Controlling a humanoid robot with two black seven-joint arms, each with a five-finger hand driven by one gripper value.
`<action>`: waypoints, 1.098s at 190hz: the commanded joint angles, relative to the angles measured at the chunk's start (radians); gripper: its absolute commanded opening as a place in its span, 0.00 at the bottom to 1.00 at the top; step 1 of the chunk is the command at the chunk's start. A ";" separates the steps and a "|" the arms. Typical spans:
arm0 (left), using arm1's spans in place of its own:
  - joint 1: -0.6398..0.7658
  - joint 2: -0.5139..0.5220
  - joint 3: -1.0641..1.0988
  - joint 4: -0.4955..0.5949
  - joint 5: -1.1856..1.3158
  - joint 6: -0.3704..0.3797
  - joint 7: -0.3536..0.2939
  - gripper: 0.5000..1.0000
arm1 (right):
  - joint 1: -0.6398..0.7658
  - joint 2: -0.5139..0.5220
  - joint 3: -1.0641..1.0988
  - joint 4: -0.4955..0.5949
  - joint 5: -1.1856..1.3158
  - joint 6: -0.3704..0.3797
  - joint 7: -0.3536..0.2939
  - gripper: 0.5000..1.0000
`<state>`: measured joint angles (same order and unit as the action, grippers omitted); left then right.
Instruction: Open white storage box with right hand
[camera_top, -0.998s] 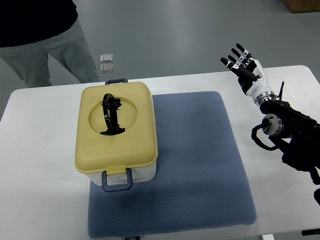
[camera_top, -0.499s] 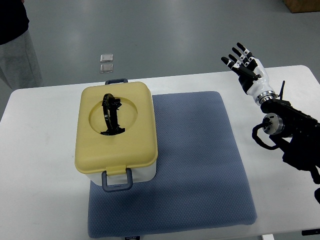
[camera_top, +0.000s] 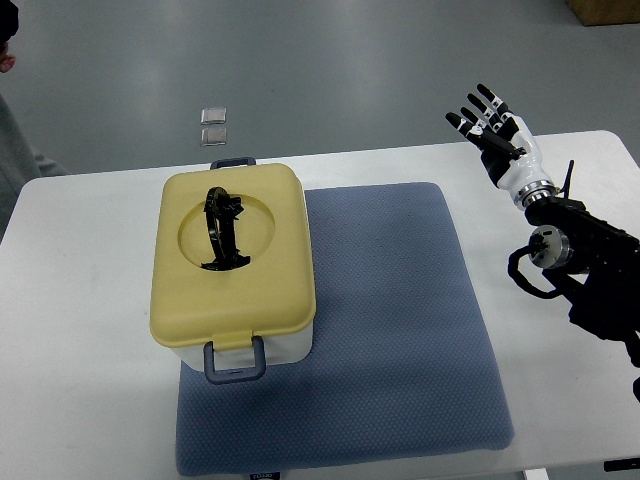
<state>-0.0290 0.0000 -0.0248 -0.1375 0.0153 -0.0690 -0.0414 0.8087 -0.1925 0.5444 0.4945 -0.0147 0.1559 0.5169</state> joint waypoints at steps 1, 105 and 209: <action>0.000 0.000 0.000 0.001 0.000 0.000 0.000 1.00 | 0.021 -0.004 -0.003 0.001 -0.001 -0.001 0.000 0.85; 0.000 0.000 0.000 0.001 0.000 0.000 0.000 1.00 | 0.084 -0.081 -0.024 0.055 -0.067 0.002 -0.003 0.85; 0.000 0.000 0.000 0.001 0.000 0.000 0.000 1.00 | 0.297 -0.163 -0.031 0.285 -0.964 0.096 -0.011 0.85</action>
<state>-0.0292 0.0000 -0.0246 -0.1364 0.0153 -0.0690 -0.0414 1.0691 -0.3535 0.5180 0.7352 -0.8565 0.2301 0.5062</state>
